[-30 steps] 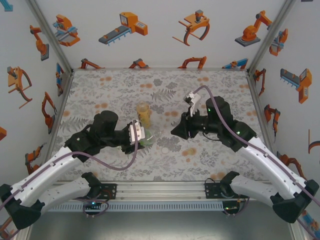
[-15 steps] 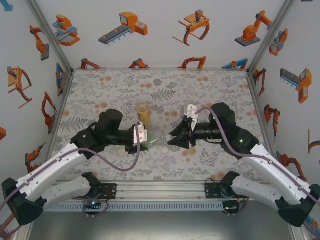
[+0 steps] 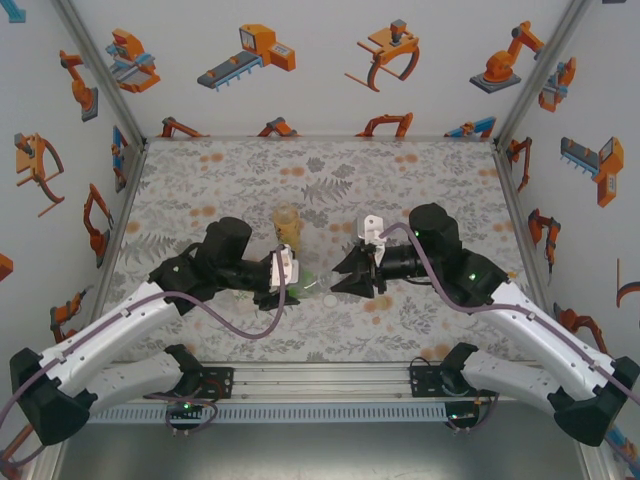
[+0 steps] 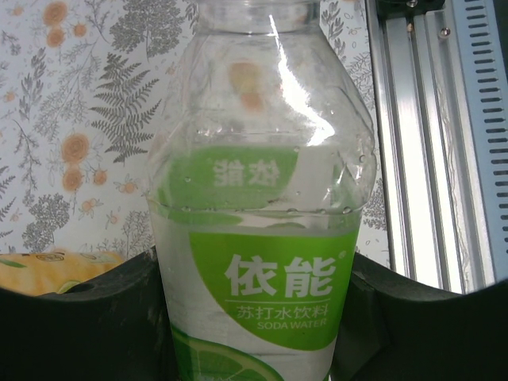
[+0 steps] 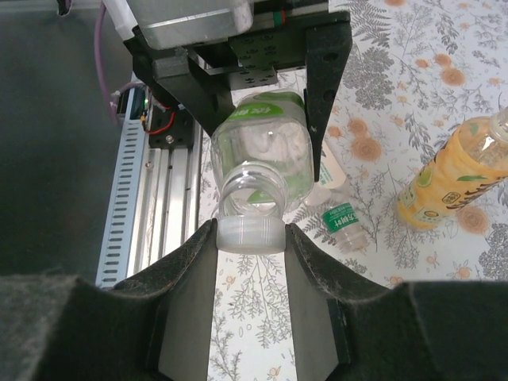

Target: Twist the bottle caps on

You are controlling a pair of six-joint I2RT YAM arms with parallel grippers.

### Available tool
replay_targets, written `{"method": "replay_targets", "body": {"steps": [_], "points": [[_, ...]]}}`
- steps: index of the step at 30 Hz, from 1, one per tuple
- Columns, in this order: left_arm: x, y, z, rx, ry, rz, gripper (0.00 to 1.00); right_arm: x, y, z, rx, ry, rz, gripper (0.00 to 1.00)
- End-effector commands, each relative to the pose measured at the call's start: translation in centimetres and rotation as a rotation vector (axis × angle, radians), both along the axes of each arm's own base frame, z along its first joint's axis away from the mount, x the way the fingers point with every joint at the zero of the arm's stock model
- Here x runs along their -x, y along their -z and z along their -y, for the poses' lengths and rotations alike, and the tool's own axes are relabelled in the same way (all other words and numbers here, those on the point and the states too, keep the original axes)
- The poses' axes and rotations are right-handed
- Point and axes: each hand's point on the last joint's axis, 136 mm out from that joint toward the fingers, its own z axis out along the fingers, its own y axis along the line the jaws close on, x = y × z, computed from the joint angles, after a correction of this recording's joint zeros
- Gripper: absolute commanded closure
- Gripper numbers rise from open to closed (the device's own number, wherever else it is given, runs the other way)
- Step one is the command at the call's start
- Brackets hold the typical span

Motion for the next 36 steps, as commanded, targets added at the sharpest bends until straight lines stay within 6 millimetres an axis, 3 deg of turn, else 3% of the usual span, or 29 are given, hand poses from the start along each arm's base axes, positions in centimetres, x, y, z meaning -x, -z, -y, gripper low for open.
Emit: {"method": "replay_targets", "body": {"steps": [1, 22, 36], "points": [[0.4, -0.6, 0.2, 0.016, 0.025, -0.018, 1.0, 0.1, -2.3, -0.2, -0.047, -0.009, 0.081, 0.93], [0.2, 0.0, 0.3, -0.025, 0.014, -0.051, 1.0, 0.7, -1.2, -1.2, 0.077, -0.065, 0.084, 0.97], [-0.2, -1.4, 0.4, 0.048, -0.028, -0.045, 1.0, 1.0, -0.8, -1.3, 0.081, -0.049, 0.114, 1.0]]}}
